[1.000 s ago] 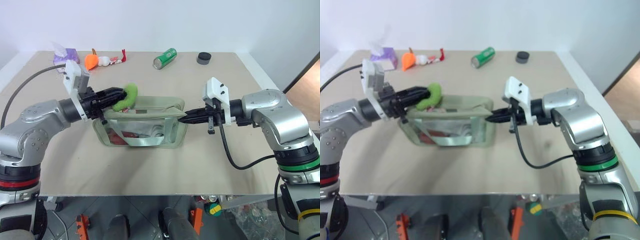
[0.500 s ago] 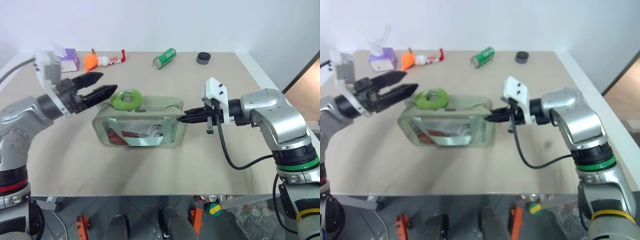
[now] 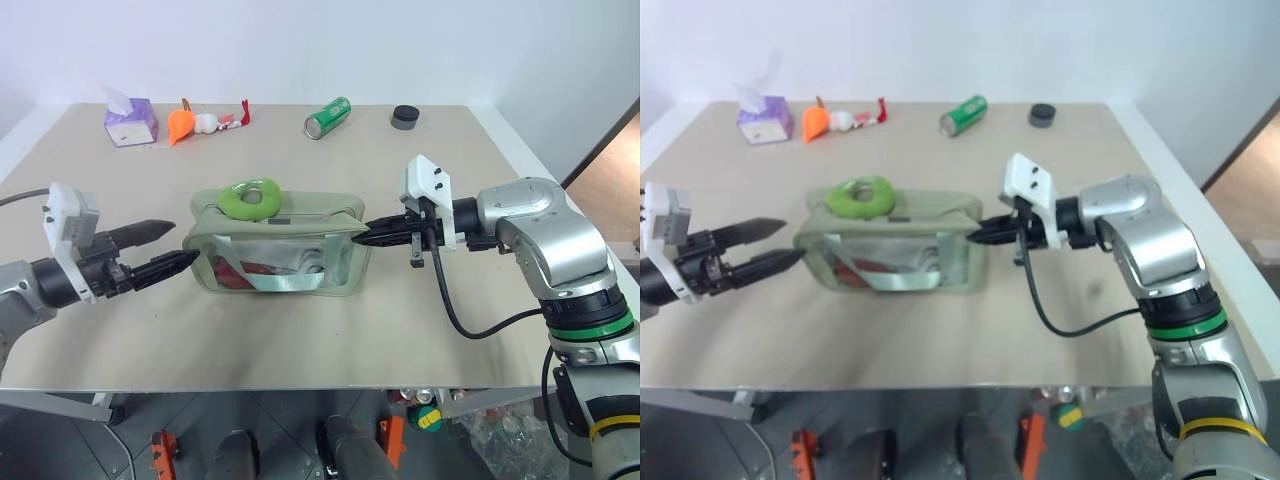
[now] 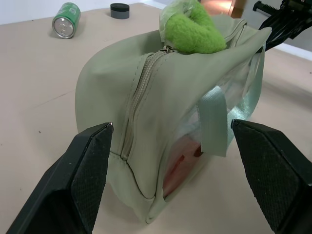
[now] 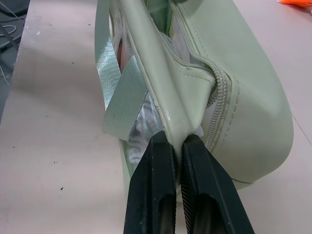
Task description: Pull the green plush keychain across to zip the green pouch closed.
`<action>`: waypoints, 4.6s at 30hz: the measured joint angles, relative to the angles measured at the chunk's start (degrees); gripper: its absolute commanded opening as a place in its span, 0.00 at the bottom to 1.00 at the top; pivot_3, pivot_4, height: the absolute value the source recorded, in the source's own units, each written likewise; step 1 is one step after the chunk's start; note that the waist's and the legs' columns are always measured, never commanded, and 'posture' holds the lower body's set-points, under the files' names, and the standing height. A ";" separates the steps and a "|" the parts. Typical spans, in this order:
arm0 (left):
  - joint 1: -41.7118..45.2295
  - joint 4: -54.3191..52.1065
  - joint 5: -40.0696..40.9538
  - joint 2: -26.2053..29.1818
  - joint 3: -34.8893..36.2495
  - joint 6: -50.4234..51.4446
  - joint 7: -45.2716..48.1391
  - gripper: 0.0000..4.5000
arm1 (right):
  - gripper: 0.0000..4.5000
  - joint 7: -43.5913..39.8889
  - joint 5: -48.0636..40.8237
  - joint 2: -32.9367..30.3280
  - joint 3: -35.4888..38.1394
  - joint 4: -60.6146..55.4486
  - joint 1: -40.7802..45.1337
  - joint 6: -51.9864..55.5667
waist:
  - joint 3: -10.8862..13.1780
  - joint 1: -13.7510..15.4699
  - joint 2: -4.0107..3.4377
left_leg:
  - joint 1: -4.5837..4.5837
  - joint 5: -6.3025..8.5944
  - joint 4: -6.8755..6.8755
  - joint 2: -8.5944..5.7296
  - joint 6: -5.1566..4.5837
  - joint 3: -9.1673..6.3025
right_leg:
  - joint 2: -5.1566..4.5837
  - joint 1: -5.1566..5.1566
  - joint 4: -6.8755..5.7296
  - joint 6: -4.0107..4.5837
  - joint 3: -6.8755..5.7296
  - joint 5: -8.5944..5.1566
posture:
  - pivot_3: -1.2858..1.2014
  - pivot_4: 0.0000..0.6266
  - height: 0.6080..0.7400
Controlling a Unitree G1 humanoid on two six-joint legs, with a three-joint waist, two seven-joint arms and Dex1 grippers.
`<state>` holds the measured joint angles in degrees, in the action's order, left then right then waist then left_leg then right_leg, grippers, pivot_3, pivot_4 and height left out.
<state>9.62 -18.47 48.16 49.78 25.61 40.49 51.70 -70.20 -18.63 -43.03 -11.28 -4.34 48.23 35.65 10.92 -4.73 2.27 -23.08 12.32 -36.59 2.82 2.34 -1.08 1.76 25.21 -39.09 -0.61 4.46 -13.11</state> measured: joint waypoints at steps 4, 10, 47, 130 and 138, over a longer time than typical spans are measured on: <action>1.51 1.03 -0.99 -0.70 -2.15 -0.52 -0.14 0.89 | 0.00 0.00 -0.04 -0.01 0.01 -0.04 -0.03 0.05 | 0.00 0.00 0.00 | -0.01 0.00 0.03 0.01 0.00 -0.01 | 0.02 0.01 0.00 0.00 0.00 -0.01 | 0.52 0.24 1.00; 2.55 2.80 -3.25 -2.30 -4.89 -1.78 -1.21 0.72 | 0.00 0.16 -0.11 -0.16 0.02 -0.40 -0.24 0.42 | 0.00 -0.04 0.00 | -0.02 0.00 0.04 0.03 0.00 -0.01 | 0.03 0.01 0.00 0.00 0.01 -0.01 | 0.52 0.24 1.00; 5.31 2.20 -2.72 -5.12 -6.63 -1.31 -5.14 0.00 | 1.00 -5.57 -6.56 -7.09 3.74 2.09 -1.04 5.95 | 0.00 0.53 0.00 | -0.14 0.01 0.01 -0.06 -0.01 -0.02 | -0.07 0.02 0.03 -0.08 0.00 -0.05 | 0.52 0.24 1.00; 8.97 4.03 -5.33 -10.08 -11.96 -4.38 -3.72 0.00 | 0.02 1.13 28.09 -16.95 -6.47 17.14 8.86 -31.89 | 0.04 2.01 -0.06 | -0.19 0.01 0.01 -0.20 -0.02 0.04 | -0.30 0.02 0.10 -0.24 0.00 -0.13 | 0.52 0.24 1.00; 10.21 5.89 -5.70 -10.71 -12.43 -4.45 -3.62 0.00 | 0.02 0.19 31.61 -11.24 -10.30 3.14 -3.17 -29.19 | 0.03 2.01 -0.05 | -0.12 -0.04 -0.05 -0.17 0.06 -0.02 | -0.25 -0.05 0.04 -0.23 -0.02 -0.09 | 0.52 0.24 1.00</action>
<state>19.83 -12.58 42.46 39.06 13.19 36.03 48.08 -70.00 12.98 -54.27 -21.58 -1.20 45.05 6.45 10.94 -2.72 2.22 -23.20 12.29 -36.64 2.65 2.40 -1.10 1.51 25.16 -39.05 -0.85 4.45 -13.21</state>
